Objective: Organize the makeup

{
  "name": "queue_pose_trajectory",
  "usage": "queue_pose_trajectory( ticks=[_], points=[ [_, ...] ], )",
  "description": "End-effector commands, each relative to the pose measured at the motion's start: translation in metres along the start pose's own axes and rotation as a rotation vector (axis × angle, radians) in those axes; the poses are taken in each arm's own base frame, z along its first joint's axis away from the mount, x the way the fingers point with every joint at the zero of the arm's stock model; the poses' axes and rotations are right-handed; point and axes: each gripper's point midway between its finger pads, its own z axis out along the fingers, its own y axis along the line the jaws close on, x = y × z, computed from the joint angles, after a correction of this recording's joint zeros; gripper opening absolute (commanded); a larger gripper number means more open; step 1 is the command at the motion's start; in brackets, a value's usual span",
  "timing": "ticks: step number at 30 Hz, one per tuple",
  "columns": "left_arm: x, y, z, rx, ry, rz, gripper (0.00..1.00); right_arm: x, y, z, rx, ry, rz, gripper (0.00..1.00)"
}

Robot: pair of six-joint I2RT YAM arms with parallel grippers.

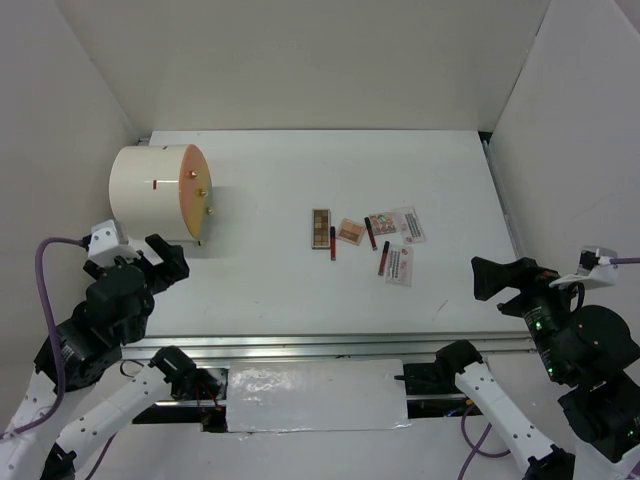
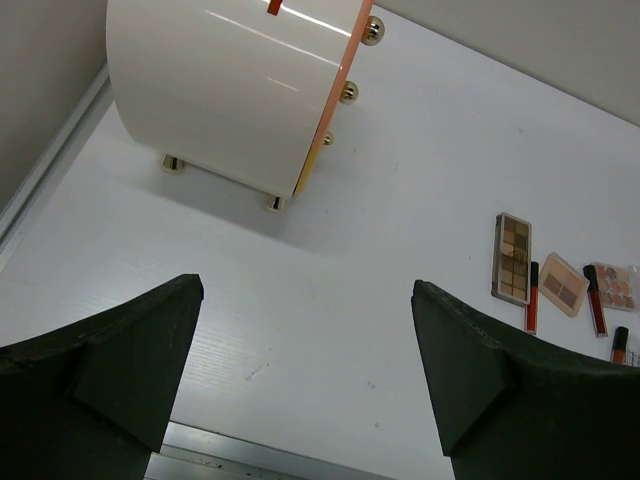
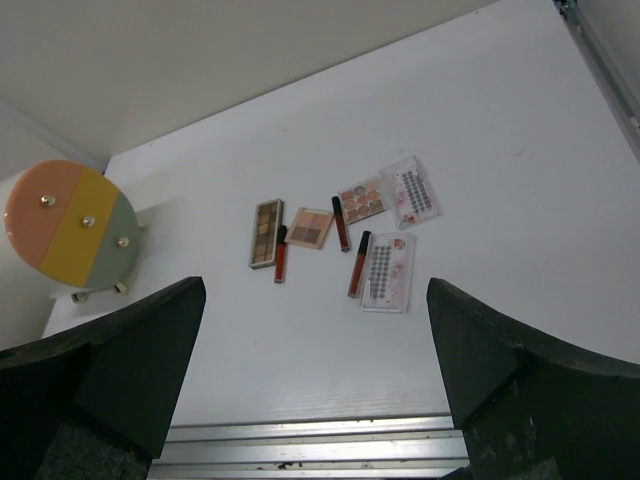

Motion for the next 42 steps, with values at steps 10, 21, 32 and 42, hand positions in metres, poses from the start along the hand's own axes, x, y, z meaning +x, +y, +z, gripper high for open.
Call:
queue_pose_trajectory(
  ticks=[10,21,32,42],
  points=[
    [-0.004,-0.003,0.003,-0.005,-0.013,-0.013,0.99,-0.006,0.039,-0.018,-0.271,-0.053,-0.007,1.00],
    [-0.035,-0.059,0.002,0.131,0.067,0.053,0.99,0.030,0.091,0.036,-0.430,0.120,0.028,1.00],
    [-0.117,-0.064,0.020,-0.083,-0.151,-0.038,0.99,0.076,0.268,0.166,-0.916,0.308,0.411,1.00],
    [-0.133,-0.027,0.051,-0.279,-0.221,-0.053,0.99,0.214,0.419,0.300,-0.935,0.572,0.617,1.00]
  ],
)
